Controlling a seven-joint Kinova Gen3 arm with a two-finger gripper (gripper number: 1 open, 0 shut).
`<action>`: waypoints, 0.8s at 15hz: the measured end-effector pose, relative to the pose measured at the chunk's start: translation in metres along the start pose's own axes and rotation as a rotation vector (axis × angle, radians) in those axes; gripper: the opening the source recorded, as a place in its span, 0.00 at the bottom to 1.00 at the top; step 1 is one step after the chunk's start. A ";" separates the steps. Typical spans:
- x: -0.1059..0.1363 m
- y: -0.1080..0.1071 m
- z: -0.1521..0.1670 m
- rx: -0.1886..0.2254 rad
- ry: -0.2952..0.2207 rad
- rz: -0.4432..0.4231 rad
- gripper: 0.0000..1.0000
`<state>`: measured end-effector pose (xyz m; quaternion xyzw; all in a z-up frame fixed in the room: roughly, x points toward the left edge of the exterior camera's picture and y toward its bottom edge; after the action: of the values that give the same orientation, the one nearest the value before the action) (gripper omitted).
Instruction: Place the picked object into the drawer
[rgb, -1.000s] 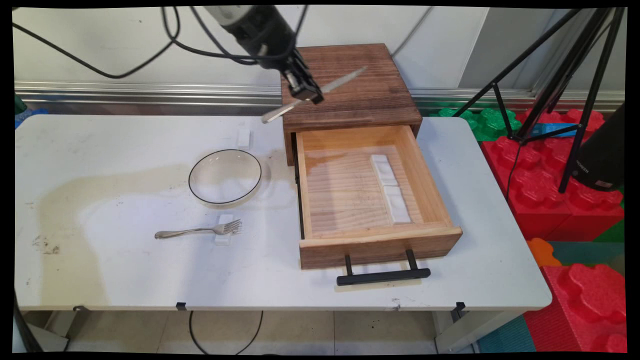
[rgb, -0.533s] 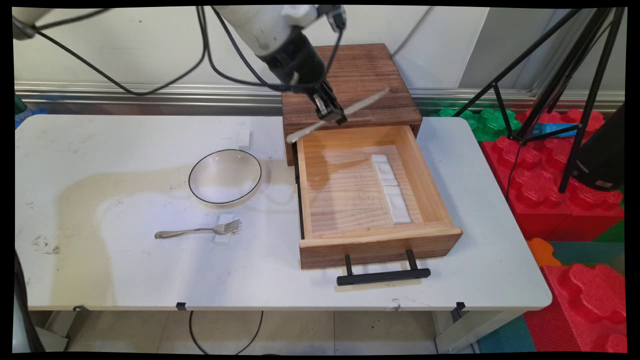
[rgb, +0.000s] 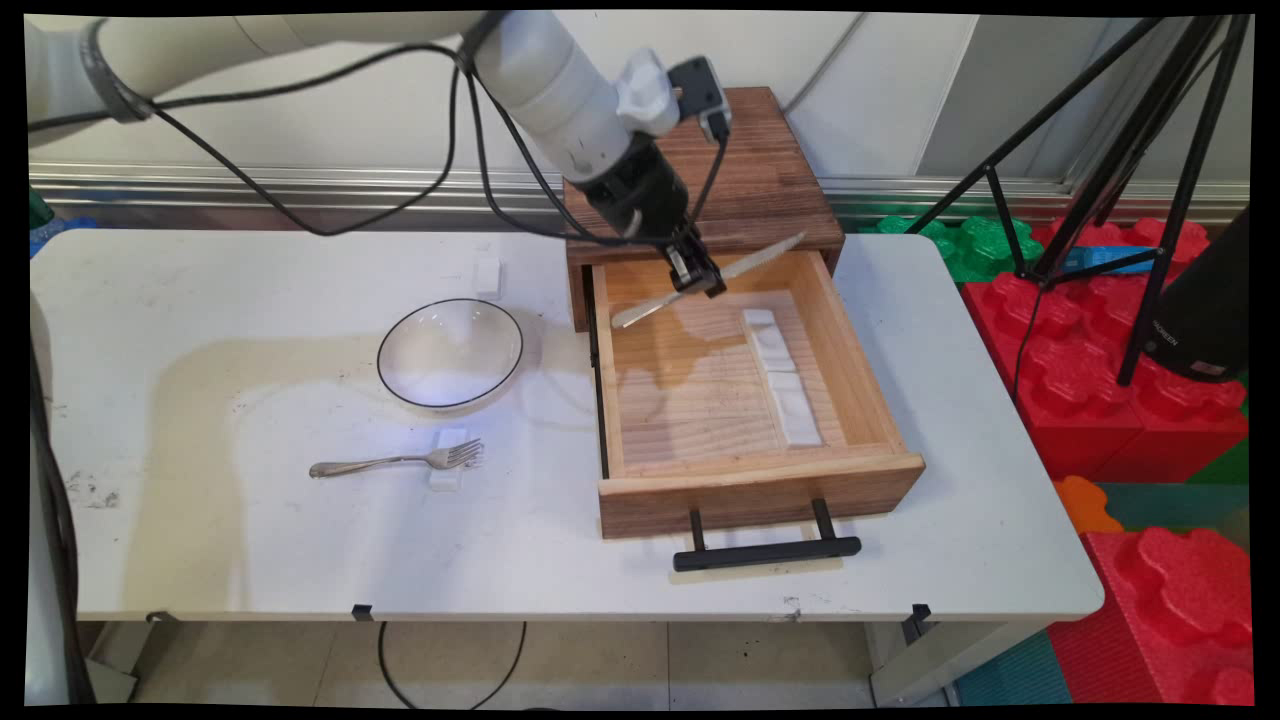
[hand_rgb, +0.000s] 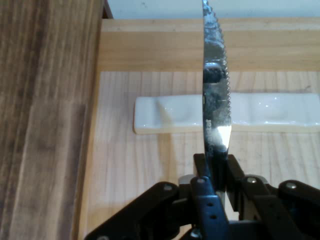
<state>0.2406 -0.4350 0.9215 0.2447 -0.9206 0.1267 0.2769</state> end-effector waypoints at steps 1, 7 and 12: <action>-0.002 0.000 0.009 -0.003 0.002 0.002 0.00; -0.010 -0.002 0.043 -0.014 0.005 0.006 0.00; -0.017 -0.006 0.073 -0.012 -0.005 0.016 0.00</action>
<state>0.2237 -0.4609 0.8533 0.2358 -0.9239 0.1230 0.2750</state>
